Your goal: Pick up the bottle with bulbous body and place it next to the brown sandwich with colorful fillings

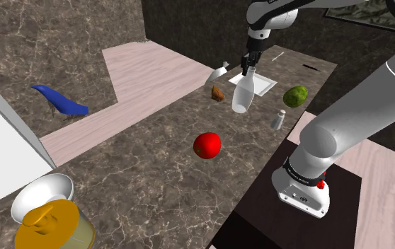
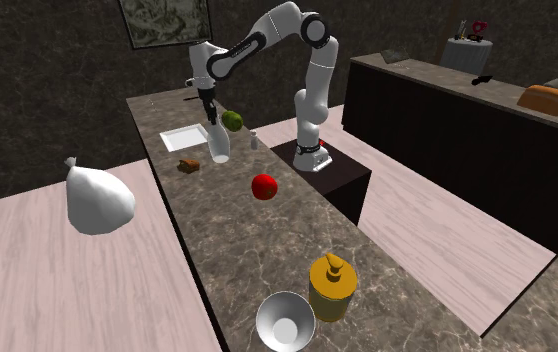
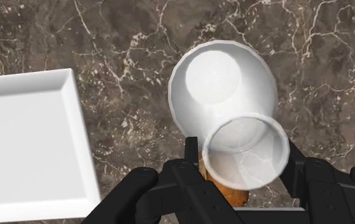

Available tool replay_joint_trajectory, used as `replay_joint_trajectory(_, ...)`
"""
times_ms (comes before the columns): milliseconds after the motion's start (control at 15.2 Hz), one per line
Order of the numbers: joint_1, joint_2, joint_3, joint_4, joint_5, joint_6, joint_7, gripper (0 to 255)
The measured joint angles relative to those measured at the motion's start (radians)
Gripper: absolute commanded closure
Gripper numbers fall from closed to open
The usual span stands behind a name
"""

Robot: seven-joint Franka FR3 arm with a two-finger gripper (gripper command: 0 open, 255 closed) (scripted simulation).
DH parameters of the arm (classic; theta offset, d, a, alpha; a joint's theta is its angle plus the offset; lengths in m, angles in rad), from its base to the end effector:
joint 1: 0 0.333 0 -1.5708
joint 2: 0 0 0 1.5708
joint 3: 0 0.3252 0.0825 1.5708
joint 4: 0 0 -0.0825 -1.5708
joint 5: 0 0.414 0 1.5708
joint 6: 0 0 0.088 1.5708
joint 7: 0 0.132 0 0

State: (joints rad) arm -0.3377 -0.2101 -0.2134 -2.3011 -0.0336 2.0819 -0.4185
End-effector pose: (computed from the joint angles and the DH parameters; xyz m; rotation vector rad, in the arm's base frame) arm 0.4246 -0.2645 0.3988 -3.1173 0.1734 0.0076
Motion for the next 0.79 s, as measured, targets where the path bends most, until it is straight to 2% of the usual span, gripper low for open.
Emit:
replay_joint_trajectory(132,0.000,0.000,0.000,0.000,0.000,0.001,0.000,255)
replay_joint_trajectory(198,0.000,0.000,0.000,0.000,0.000,0.001,0.000,0)
replay_joint_trajectory(594,0.000,0.000,0.000,0.000,0.000,0.001,0.000,0)
replay_joint_trajectory(792,0.000,-0.020,0.003,0.052,-0.003,-0.071,0.003,0)
